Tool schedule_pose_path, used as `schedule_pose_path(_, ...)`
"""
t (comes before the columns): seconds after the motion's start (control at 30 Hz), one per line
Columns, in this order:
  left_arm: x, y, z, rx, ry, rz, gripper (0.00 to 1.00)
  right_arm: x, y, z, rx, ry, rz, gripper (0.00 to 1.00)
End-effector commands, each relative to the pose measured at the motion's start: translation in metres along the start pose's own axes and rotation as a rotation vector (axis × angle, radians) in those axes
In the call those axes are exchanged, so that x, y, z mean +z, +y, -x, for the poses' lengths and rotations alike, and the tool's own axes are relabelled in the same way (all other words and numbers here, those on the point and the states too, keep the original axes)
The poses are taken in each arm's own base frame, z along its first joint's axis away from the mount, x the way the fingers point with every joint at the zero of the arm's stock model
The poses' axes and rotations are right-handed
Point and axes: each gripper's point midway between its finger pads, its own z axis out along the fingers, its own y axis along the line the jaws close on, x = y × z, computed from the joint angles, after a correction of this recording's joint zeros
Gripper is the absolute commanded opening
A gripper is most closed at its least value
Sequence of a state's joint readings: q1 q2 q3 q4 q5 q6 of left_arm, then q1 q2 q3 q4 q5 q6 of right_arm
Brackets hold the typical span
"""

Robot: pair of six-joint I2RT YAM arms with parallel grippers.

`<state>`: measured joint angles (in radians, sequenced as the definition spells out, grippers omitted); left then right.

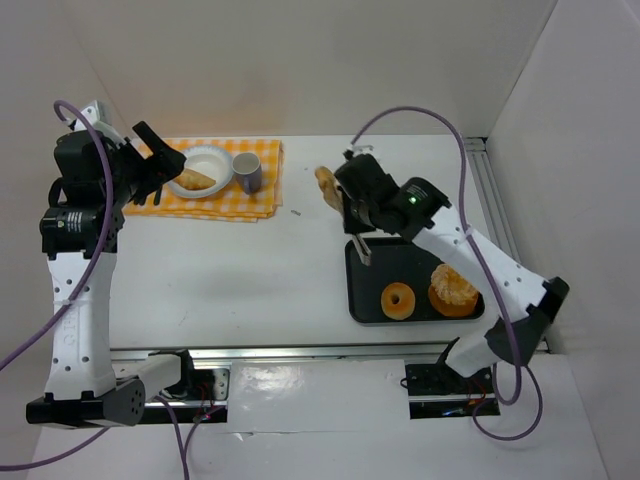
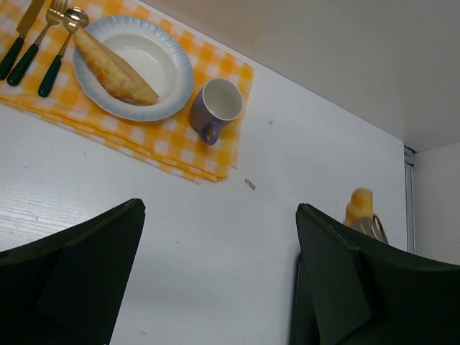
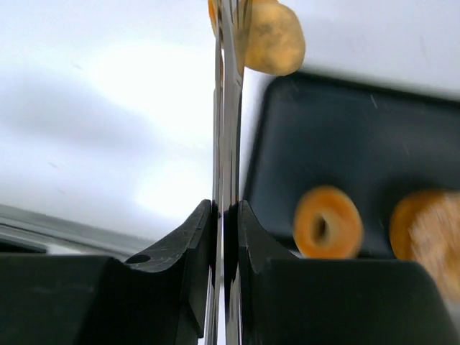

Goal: Place the bread

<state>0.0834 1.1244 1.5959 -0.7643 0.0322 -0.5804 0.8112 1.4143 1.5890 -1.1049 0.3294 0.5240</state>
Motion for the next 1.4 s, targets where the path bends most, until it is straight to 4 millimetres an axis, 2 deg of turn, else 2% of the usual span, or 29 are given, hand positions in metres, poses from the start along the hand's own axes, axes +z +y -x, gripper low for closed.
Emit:
schedule_pose_path(0.0, -0.006, -0.006, 0.017, -0.007, -0.052, -0.026, 1.0, 0.005, 0.073, 0.099, -0.016, -0.288, 0.203, 0.06)
schedule_pose_path(0.03, -0.006, -0.006, 0.017, -0.007, -0.052, -0.026, 1.0, 0.024, 0.088, 0.108, -0.055, -0.298, 0.211, 0.06)
schedule_pose_path(0.07, -0.006, -0.005, 0.014, -0.008, -0.043, -0.021, 1.0, 0.026, 0.108, 0.118, -0.077, -0.318, 0.269, 0.06)
schedule_pose_path(0.1, -0.008, -0.004, 0.019, -0.01, -0.057, -0.018, 1.0, 0.012, 0.128, 0.152, -0.063, -0.418, 0.333, 0.06)
schedule_pose_path(0.13, -0.008, -0.003, 0.02, -0.021, -0.061, -0.011, 1.0, 0.042, 0.143, 0.155, -0.108, -0.405, 0.331, 0.06)
schedule_pose_path(0.17, -0.012, -0.003, 0.019, -0.022, -0.06, -0.01, 1.0, 0.023, 0.164, 0.184, -0.108, -0.484, 0.411, 0.06)
schedule_pose_path(0.2, -0.012, -0.005, 0.018, -0.021, -0.056, -0.018, 1.0, 0.029, 0.176, 0.193, -0.124, -0.504, 0.44, 0.06)
schedule_pose_path(0.23, -0.012, -0.005, 0.018, -0.021, -0.055, -0.018, 1.0, 0.035, 0.187, 0.2, -0.131, -0.521, 0.46, 0.06)
schedule_pose_path(0.27, -0.012, -0.005, 0.018, -0.021, -0.055, -0.018, 1.0, 0.064, 0.201, 0.196, -0.163, -0.505, 0.468, 0.04)
schedule_pose_path(0.33, -0.012, -0.002, 0.02, -0.024, -0.06, -0.01, 1.0, 0.069, 0.221, 0.215, -0.157, -0.584, 0.527, 0.04)
schedule_pose_path(0.37, -0.012, 0.001, 0.017, -0.035, -0.051, 0.005, 1.0, 0.09, 0.23, 0.212, -0.169, -0.587, 0.536, 0.04)
schedule_pose_path(0.4, -0.01, 0.003, 0.013, -0.036, -0.041, 0.011, 1.0, 0.093, 0.239, 0.22, -0.16, -0.632, 0.565, 0.04)
schedule_pose_path(0.47, -0.013, 0.003, 0.012, -0.048, -0.043, 0.009, 1.0, 0.108, 0.251, 0.219, -0.164, -0.649, 0.6, 0.04)
schedule_pose_path(0.5, -0.016, 0.005, 0.014, -0.048, -0.061, 0.022, 1.0, 0.126, 0.261, 0.21, -0.179, -0.632, 0.628, 0.04)
schedule_pose_path(0.53, -0.016, 0.008, 0.014, -0.049, -0.059, 0.037, 1.0, 0.128, 0.269, 0.215, -0.174, -0.677, 0.661, 0.04)
schedule_pose_path(0.57, -0.018, 0.006, 0.017, -0.048, -0.068, 0.032, 1.0, 0.137, 0.268, 0.217, -0.172, -0.687, 0.667, 0.04)
schedule_pose_path(0.6, -0.018, 0.01, 0.015, -0.038, -0.065, 0.048, 1.0, 0.156, 0.274, 0.21, -0.178, -0.677, 0.674, 0.04)
schedule_pose_path(0.67, -0.024, 0.007, 0.019, -0.037, -0.081, 0.039, 1.0, 0.158, 0.284, 0.217, -0.178, -0.718, 0.71, 0.04)
schedule_pose_path(0.7, -0.024, 0.007, 0.019, -0.037, -0.081, 0.039, 1.0, 0.181, 0.288, 0.205, -0.188, -0.688, 0.71, 0.04)
schedule_pose_path(0.73, -0.027, 0.006, 0.02, -0.036, -0.089, 0.035, 1.0, 0.188, 0.29, 0.204, -0.188, -0.688, 0.71, 0.04)
schedule_pose_path(0.77, -0.025, 0.008, 0.017, -0.037, -0.078, 0.041, 1.0, 0.183, 0.294, 0.213, -0.182, -0.718, 0.72, 0.04)
schedule_pose_path(0.8, -0.025, 0.008, 0.017, -0.037, -0.078, 0.041, 1.0, 0.202, 0.294, 0.205, -0.18, -0.702, 0.703, 0.04)
schedule_pose_path(0.83, -0.025, 0.007, 0.016, -0.028, -0.074, 0.033, 1.0, 0.209, 0.293, 0.205, -0.163, -0.704, 0.687, 0.04)
schedule_pose_path(0.93, -0.023, 0.01, 0.011, -0.02, -0.057, 0.042, 1.0, 0.219, 0.291, 0.205, -0.139, -0.718, 0.669, 0.05)
schedule_pose_path(1.07, -0.027, 0.011, 0.01, -0.009, -0.057, 0.042, 1.0, 0.244, 0.289, 0.197, -0.103, -0.713, 0.636, 0.05)
schedule_pose_path(1.1, -0.027, 0.013, 0.011, -0.009, -0.062, 0.052, 1.0, 0.238, 0.29, 0.204, -0.083, -0.737, 0.642, 0.08)
schedule_pose_path(1.13, -0.027, 0.013, 0.011, -0.009, -0.062, 0.052, 1.0, 0.25, 0.29, 0.197, -0.074, -0.718, 0.641, 0.09)
schedule_pose_path(1.3, -0.029, 0.015, 0.01, -0.001, -0.058, 0.065, 1.0, 0.258, 0.293, 0.198, -0.034, -0.736, 0.652, 0.18)
schedule_pose_path(1.37, -0.029, 0.015, 0.01, 0.009, -0.058, 0.065, 1.0, 0.262, 0.293, 0.197, -0.021, -0.738, 0.649, 0.27)
